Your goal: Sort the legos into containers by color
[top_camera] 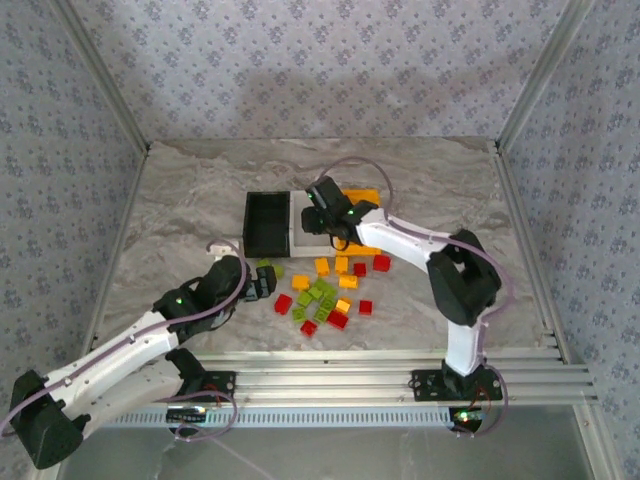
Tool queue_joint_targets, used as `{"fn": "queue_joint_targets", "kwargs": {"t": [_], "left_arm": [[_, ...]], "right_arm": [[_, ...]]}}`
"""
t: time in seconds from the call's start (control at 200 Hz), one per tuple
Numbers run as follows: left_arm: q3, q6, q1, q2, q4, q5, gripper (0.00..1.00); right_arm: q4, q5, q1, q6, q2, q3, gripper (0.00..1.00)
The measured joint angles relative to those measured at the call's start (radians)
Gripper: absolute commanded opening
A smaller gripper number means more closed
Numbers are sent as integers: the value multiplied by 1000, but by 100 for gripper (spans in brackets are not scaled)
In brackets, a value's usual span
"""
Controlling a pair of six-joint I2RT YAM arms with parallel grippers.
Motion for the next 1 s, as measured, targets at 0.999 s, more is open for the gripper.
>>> {"fn": "queue_joint_targets", "kwargs": {"t": [0.999], "left_arm": [[145, 213, 41, 609, 230, 34, 65]], "right_arm": [[88, 8, -40, 59, -323, -330, 78]]}}
